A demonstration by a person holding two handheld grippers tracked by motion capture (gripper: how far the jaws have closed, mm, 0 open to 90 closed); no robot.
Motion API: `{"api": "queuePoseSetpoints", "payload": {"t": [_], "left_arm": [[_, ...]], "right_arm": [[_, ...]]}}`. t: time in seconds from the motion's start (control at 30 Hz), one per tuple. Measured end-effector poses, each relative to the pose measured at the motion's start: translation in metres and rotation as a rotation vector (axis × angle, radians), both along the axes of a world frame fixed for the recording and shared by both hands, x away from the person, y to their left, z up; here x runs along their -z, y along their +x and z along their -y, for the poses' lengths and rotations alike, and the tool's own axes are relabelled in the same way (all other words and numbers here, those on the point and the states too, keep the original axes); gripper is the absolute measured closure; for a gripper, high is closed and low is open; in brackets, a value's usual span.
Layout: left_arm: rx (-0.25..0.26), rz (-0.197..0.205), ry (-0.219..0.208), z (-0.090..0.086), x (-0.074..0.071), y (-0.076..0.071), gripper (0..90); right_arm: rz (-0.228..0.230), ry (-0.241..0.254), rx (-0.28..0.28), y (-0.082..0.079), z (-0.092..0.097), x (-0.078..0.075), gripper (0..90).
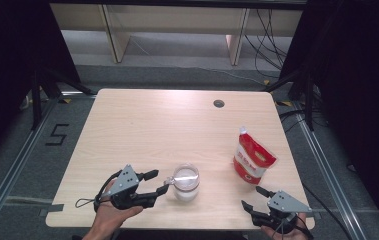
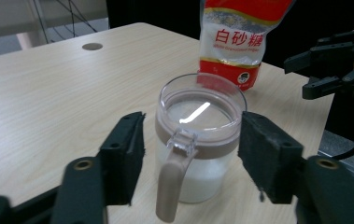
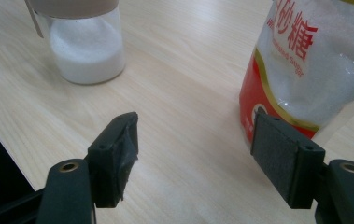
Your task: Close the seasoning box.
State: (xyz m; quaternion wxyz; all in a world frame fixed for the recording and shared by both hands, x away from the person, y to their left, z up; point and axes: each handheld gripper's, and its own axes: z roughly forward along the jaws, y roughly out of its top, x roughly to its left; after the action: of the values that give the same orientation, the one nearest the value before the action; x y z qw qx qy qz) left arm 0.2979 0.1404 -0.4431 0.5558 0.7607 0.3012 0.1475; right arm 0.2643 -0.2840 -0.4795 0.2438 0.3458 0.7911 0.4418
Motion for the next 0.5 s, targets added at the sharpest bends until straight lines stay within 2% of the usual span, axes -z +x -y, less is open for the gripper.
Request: {"api": "queuePoseSetpoints", "payload": {"t": [0.03, 0.07, 0.13, 0.17, 0.2, 0.27, 0.33, 0.43, 0.47, 0.5], "left_arm": [[-0.014, -0.017, -0.002, -0.001, 0.001, -0.002, 34.9], [-0.005, -0.007, 0.002, -0.003, 0.003, -0.001, 33.4], [-0.028, -0.030, 0.008, -0.005, 0.006, -0.005, 31.1], [-0.026, -0.032, -0.002, -0.006, 0.008, -0.005, 29.7], [-0.025, -0.035, 0.004, -0.007, 0.010, -0.006, 29.0], [-0.037, -0.046, 0.017, -0.011, 0.013, -0.008, 28.1], [-0.041, -0.058, 0.016, -0.013, 0.016, -0.009, 26.8], [-0.051, -0.062, 0.018, -0.017, 0.020, -0.011, 25.7], [-0.054, -0.069, 0.022, -0.019, 0.020, -0.012, 25.2], [-0.053, -0.069, 0.029, -0.020, 0.022, -0.013, 24.8]], "right_arm": [[0.001, 0.000, -0.001, 0.000, 0.000, 0.000, 32.7], [-0.007, 0.002, 0.002, 0.000, 0.000, 0.000, 32.7], [0.009, -0.005, -0.002, 0.000, 0.000, 0.000, 32.7], [0.010, -0.004, -0.002, 0.000, 0.000, 0.000, 32.7], [-0.011, 0.006, -0.002, -0.001, -0.001, 0.000, 32.7], [-0.004, 0.003, 0.001, 0.000, 0.000, 0.000, 32.6], [-0.013, 0.014, -0.008, 0.000, -0.001, 0.000, 32.6], [-0.006, 0.003, -0.002, -0.001, -0.001, -0.001, 32.6], [-0.035, 0.019, 0.018, -0.004, -0.003, -0.001, 32.5], [-0.027, 0.018, 0.011, -0.003, -0.002, -0.001, 32.4]]}}
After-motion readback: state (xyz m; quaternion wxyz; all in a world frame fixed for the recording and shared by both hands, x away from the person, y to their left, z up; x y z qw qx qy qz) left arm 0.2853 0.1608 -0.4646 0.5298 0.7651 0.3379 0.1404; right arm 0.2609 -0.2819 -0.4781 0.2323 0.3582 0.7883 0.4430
